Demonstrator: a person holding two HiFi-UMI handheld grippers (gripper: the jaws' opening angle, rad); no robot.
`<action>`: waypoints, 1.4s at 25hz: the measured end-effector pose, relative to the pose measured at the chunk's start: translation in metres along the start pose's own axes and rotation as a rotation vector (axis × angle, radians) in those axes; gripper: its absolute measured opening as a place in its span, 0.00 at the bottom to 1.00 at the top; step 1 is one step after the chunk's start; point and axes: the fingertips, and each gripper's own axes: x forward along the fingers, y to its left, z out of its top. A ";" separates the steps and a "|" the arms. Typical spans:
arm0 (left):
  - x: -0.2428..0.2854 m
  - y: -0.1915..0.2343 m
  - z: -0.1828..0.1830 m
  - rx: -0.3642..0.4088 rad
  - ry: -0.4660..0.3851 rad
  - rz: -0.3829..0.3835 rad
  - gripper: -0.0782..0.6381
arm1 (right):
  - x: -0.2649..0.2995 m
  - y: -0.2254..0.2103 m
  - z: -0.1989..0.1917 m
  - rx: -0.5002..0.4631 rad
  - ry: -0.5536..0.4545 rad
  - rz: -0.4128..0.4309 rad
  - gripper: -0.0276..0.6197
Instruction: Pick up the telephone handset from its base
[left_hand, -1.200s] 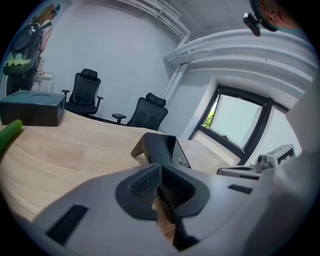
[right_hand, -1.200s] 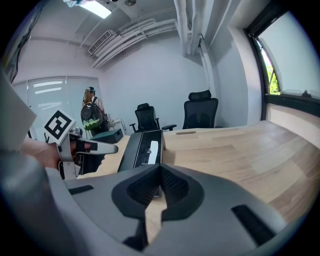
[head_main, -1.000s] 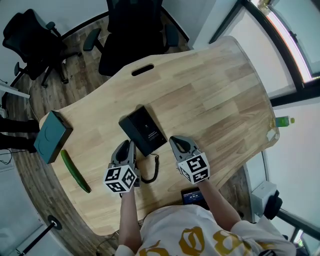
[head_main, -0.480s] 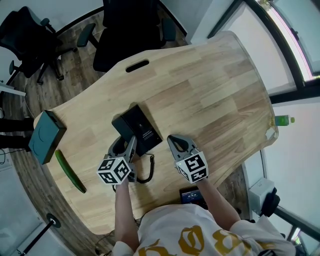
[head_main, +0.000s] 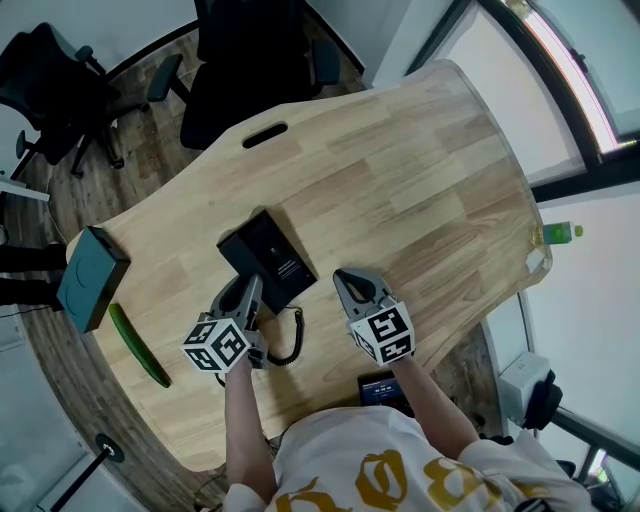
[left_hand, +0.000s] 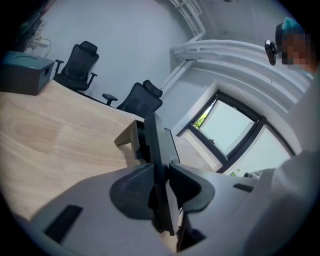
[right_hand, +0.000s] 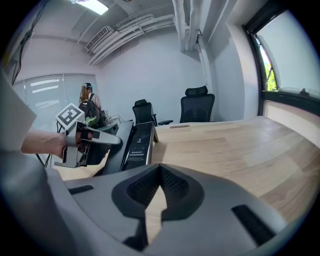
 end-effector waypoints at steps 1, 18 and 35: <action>0.000 0.001 0.000 -0.006 0.001 -0.003 0.25 | 0.000 0.002 0.000 0.000 -0.001 0.001 0.05; -0.015 -0.013 0.005 -0.186 -0.091 -0.107 0.21 | -0.018 0.013 0.016 0.001 -0.044 -0.004 0.05; -0.060 -0.063 0.013 -0.234 -0.162 -0.272 0.21 | -0.059 0.023 0.042 -0.054 -0.121 -0.098 0.05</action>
